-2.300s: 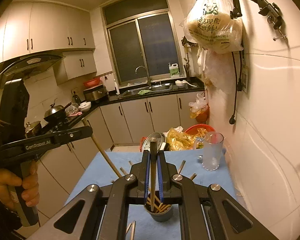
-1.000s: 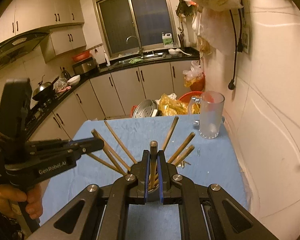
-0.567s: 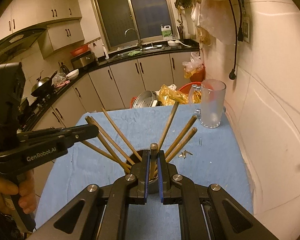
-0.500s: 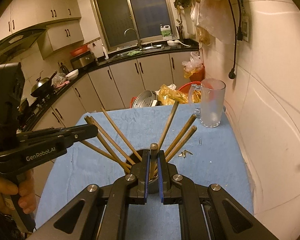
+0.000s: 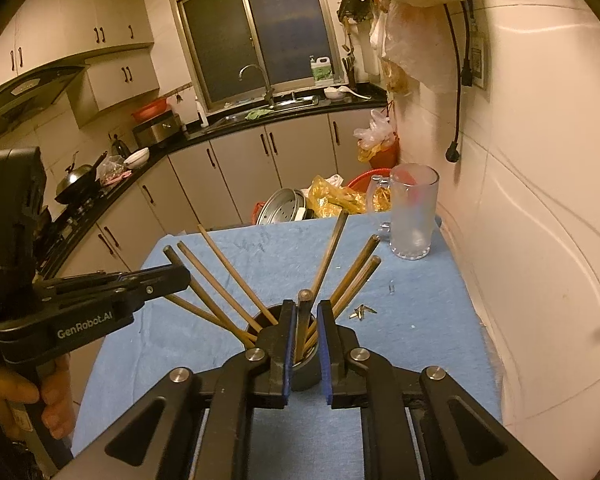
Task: Organize utensils
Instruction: 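Open both tools to release the chopsticks into the cup, then move both open tools to the last chopsticks and grasp one each, then carry both chopsticks upright to the black cup and lower them inside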
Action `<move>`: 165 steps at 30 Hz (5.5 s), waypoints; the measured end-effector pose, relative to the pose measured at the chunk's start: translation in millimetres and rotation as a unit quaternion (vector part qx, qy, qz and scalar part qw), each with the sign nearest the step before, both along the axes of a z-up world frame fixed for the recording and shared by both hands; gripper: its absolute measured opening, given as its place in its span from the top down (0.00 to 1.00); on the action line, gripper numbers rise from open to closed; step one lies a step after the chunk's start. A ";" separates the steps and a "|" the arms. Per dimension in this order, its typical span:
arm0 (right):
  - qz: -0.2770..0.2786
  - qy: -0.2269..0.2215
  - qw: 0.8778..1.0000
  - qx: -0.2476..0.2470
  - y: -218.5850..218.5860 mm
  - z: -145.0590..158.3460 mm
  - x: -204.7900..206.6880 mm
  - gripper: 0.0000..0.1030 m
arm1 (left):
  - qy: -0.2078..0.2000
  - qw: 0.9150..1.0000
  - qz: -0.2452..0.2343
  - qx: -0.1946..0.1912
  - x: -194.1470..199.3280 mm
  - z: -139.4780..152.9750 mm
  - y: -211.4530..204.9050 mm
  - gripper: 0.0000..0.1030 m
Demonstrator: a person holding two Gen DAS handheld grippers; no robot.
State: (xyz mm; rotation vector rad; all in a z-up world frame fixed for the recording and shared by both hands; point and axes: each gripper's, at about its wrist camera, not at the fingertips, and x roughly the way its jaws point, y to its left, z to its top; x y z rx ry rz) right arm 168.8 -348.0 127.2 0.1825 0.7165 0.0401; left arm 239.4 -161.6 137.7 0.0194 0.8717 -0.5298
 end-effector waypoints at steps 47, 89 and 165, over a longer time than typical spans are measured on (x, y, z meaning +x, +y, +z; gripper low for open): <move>0.024 0.102 0.994 0.020 28.3 -73.8 -41.0 0.41 | 0.157 0.985 0.010 0.067 -44.7 -167.2 62.0 0.61; 0.132 0.199 0.969 -0.071 148.4 -200.2 54.0 0.90 | 0.218 0.971 0.070 0.065 -9.4 -195.9 125.2 0.93; 0.033 -0.136 0.989 -0.034 33.4 112.6 -18.1 0.92 | -0.056 0.995 -0.031 -0.072 -9.5 92.4 37.7 0.95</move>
